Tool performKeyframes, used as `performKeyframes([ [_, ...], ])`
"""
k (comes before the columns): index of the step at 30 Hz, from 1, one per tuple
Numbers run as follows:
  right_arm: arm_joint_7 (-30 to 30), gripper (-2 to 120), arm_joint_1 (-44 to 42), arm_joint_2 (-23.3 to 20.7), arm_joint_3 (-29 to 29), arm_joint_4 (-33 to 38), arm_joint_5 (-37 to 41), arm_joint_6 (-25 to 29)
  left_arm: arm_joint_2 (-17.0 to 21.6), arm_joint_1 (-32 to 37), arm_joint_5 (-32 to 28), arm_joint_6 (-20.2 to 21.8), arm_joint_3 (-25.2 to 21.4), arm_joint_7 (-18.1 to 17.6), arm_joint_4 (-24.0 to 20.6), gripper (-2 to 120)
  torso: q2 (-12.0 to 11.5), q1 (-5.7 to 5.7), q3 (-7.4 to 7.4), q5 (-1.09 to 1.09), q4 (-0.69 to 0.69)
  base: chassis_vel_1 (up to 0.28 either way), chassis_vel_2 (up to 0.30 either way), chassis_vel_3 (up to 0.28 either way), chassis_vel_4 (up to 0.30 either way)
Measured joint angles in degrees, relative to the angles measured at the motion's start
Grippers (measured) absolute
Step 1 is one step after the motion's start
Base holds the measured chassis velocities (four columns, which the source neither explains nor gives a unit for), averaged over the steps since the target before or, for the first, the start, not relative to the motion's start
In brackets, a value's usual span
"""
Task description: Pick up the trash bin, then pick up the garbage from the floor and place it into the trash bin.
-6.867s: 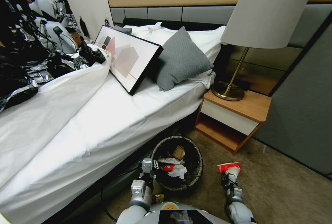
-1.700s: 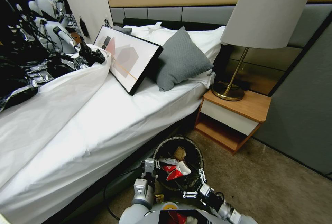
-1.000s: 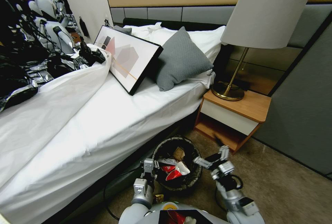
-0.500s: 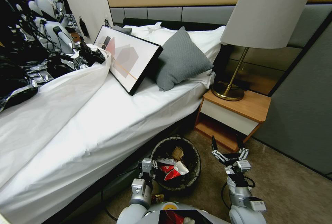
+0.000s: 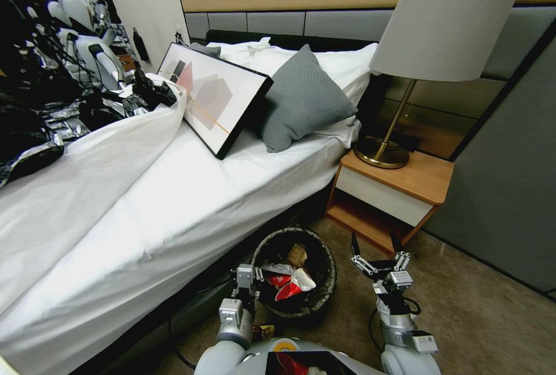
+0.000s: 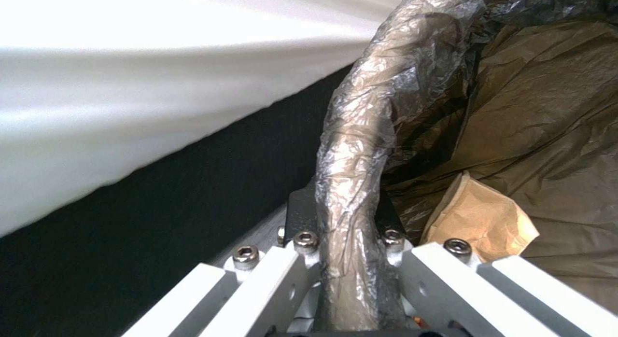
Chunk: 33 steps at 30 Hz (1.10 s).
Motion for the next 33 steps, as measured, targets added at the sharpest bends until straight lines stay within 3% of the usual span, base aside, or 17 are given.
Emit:
performKeyframes([
  [18, -0.51, 100, 0.99, -0.05, 0.23, -0.84, 0.40, 0.14, -0.02, -0.05, -0.05, 0.00, -0.29, 0.06, -0.28, 0, 0.00, -0.01, -0.01, 0.02, -0.01, 0.189, -0.191, -0.191, 0.186],
  [33, -0.71, 100, 1.84, 0.03, 0.55, -1.01, 0.28, 0.12, -0.02, -0.23, -0.12, 0.00, -0.29, 0.10, -0.28, 0, 0.00, -0.01, 0.00, 0.00, -0.01, 0.052, -0.048, -0.046, 0.051],
])
